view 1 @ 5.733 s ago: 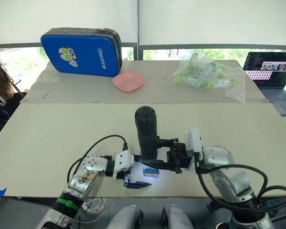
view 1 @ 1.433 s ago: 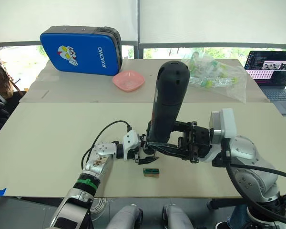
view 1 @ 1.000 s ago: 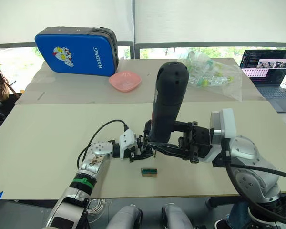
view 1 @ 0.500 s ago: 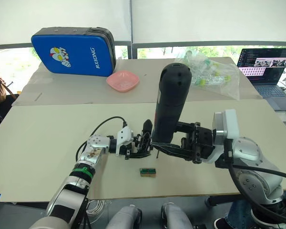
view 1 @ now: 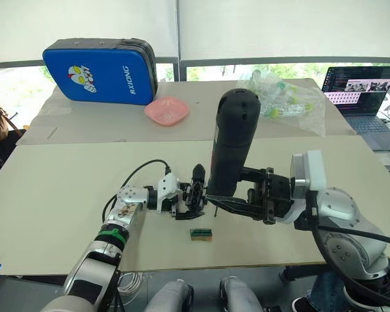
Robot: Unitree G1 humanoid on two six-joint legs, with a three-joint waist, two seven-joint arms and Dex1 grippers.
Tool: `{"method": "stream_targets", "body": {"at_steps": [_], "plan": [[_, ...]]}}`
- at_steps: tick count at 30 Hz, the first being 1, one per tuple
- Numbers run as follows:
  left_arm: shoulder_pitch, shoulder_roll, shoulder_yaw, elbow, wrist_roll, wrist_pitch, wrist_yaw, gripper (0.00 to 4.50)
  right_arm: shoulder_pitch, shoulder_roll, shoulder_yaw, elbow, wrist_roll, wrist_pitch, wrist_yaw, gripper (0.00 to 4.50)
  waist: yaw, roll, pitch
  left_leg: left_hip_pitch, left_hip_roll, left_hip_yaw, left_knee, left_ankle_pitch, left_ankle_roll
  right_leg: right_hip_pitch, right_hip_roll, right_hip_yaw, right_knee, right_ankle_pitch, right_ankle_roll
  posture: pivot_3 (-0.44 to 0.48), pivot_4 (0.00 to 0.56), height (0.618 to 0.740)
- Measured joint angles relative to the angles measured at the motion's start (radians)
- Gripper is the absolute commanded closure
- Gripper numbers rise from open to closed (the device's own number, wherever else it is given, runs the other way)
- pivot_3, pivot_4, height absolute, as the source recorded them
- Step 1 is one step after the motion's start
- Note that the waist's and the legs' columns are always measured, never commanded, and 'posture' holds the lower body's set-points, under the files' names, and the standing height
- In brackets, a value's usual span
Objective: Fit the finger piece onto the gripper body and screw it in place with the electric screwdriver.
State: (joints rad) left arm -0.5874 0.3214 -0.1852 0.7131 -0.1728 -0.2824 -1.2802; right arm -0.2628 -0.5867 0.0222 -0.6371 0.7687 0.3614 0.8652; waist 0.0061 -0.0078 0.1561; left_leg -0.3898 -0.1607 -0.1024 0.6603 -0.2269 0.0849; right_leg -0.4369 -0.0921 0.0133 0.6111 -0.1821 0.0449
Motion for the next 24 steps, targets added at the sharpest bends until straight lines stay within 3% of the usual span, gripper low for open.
{"method": "stream_targets", "body": {"at_steps": [6,14,24], "plan": [[0.043,0.022,0.030,-0.048,-0.013,0.000,0.014,0.04,0.001,-0.001,-0.001,-0.001,0.000,0.000,0.001,2.55,-0.008,0.000,0.000,0.000,0.001,0.000,0.000,0.000,0.000,0.000,0.001,0.000,0.000,0.000,0.000,0.000,0.150,0.740],[0.188,0.087,0.060,-0.264,-0.046,0.101,0.044,0.04,0.001,-0.002,-0.002,-0.002,0.001,0.000,0.003,2.55,-0.014,0.000,0.000,0.000,0.000,0.000,0.000,0.000,0.000,-0.002,0.001,0.001,0.000,0.000,-0.001,0.000,0.150,0.740],[0.305,0.059,0.034,-0.505,-0.027,0.266,0.199,0.04,0.001,0.000,-0.001,-0.002,0.000,0.000,0.002,2.55,0.015,0.000,0.000,0.000,0.000,0.000,0.000,-0.001,0.000,-0.002,0.000,0.001,-0.001,0.000,-0.001,0.000,0.150,0.740]]}}
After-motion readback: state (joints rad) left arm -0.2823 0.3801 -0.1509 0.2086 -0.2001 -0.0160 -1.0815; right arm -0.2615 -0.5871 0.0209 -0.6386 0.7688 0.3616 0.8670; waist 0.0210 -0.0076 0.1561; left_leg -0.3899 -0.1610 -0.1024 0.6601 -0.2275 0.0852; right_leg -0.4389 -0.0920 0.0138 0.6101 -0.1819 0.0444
